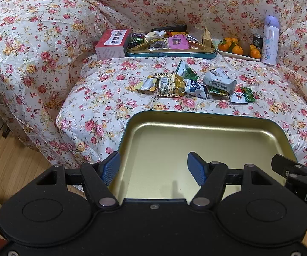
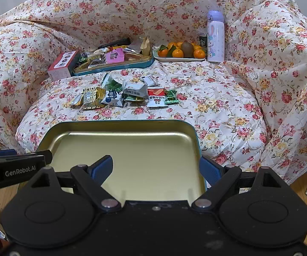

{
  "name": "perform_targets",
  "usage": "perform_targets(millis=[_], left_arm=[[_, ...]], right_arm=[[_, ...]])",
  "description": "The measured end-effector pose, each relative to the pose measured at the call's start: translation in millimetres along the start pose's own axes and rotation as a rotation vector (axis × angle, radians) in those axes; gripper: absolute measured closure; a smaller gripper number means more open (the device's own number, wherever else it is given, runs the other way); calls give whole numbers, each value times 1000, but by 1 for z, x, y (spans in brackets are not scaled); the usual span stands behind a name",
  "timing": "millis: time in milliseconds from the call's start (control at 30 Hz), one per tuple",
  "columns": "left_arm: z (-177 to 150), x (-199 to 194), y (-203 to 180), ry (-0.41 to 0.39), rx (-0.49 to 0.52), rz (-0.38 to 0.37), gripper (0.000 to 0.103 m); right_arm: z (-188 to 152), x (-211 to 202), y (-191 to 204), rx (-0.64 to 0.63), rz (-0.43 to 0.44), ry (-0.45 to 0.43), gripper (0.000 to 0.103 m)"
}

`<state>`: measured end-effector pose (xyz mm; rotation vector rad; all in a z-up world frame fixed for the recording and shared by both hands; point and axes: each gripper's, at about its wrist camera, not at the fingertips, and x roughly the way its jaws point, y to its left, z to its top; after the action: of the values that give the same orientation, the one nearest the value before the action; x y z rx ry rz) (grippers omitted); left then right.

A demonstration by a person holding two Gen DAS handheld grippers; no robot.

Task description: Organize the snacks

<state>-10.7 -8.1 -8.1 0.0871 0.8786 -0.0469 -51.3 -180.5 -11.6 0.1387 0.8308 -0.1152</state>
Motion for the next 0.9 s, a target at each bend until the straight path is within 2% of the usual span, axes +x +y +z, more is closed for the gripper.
perform_targets(millis=[900], left_arm=[[0,2,-1,20,5,-7,32]], right_arm=[[-1,0,1,2,3,2,11]])
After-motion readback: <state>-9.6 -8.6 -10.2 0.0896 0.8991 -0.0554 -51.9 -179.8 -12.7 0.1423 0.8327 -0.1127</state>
